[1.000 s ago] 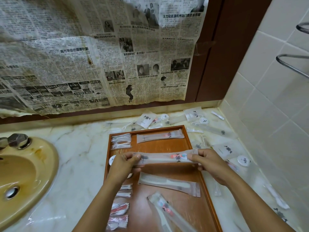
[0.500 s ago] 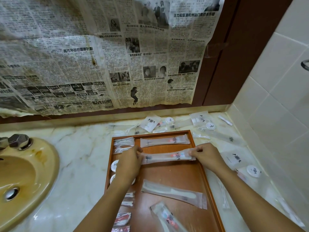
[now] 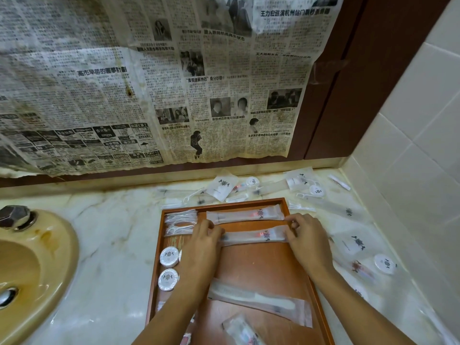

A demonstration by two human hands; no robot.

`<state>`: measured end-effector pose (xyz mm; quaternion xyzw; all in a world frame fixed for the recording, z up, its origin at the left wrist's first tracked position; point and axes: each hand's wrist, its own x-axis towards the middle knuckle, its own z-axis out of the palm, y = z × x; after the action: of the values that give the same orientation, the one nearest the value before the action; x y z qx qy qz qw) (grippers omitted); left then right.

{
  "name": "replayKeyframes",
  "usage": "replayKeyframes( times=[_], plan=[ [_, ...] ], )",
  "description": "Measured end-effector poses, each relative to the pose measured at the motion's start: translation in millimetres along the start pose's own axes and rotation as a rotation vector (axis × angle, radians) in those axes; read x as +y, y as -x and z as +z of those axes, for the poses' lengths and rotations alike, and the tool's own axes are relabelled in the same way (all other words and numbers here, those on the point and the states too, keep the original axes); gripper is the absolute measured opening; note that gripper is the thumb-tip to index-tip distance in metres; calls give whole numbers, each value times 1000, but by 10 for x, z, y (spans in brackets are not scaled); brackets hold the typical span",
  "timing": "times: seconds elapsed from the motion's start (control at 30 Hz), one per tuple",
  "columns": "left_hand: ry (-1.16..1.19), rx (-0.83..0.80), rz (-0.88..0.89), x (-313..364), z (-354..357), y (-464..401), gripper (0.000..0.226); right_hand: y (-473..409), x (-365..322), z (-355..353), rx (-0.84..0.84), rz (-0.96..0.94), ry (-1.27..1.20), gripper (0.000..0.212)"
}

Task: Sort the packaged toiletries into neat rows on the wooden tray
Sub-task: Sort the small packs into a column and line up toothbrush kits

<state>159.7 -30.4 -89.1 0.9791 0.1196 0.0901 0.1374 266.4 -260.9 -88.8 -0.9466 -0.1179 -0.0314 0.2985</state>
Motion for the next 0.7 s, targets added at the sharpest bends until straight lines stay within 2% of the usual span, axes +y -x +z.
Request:
replayKeyframes(
  times=[0.13, 0.23, 0.4, 0.6, 0.7],
  plan=[
    [36, -21, 54, -22, 66, 12, 26, 116, 79, 108, -50, -134, 77, 20],
    [55, -9, 37, -50, 111, 25, 25, 130, 112, 163, -71, -139, 115, 21],
    [22, 65, 55, -55, 179, -19, 19, 148, 127, 237, 19, -142, 108, 17],
    [93, 121, -97, 36, 242, 43, 11, 146, 159, 297, 64, -179, 140, 16],
    [171, 136, -168, 88, 270, 111, 20, 156, 167, 303, 73, -183, 147, 18]
  ],
)
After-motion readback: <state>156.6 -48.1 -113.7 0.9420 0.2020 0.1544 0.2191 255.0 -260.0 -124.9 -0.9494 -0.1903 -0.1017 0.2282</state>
